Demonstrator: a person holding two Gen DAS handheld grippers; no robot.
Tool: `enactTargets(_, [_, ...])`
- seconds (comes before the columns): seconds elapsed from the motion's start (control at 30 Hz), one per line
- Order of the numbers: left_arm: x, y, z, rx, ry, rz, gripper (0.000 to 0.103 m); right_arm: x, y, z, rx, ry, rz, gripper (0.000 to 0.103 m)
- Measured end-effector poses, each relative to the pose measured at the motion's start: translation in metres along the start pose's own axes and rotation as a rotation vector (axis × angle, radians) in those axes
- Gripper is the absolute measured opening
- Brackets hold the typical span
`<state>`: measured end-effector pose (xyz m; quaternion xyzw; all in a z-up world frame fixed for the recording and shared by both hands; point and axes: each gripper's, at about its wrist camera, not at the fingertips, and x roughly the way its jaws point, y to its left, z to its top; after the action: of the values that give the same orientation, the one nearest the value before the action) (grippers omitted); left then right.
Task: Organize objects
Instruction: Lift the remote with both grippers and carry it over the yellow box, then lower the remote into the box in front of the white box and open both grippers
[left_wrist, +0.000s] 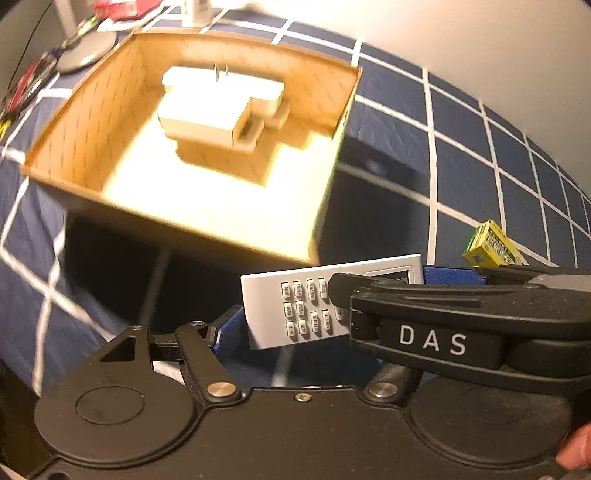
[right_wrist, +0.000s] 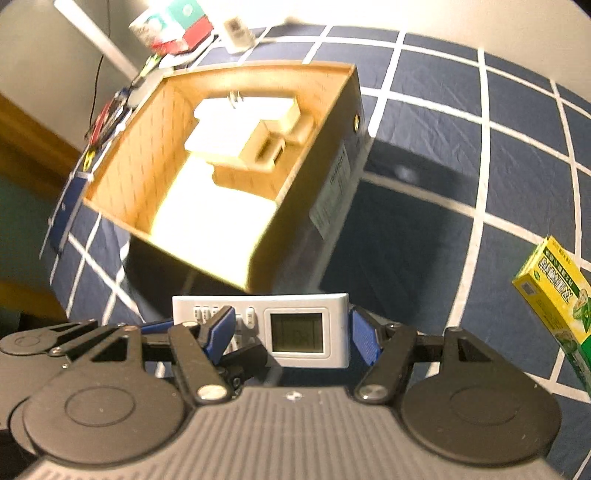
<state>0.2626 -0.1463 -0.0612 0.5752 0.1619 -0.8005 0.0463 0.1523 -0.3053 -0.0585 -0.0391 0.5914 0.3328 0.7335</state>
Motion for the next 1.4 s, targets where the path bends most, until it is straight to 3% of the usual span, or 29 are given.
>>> enactTargets(0.5, [-0.005,0.069,0.077,0.246,0.014,-0.042,0.068,0.026,0.064,0.047,0.225,-0.113,-0.043,0.067])
enactTargets(1.03, [0.031,0.124,0.129,0.299,0.078,-0.069,0.068,0.081,0.102,0.089,0.323,-0.1,-0.073,0.067])
enactTargets(1.4, [0.082,0.138,0.149,0.305,0.162,-0.112,0.068,0.126,0.092,0.106,0.374,-0.036,-0.113,0.067])
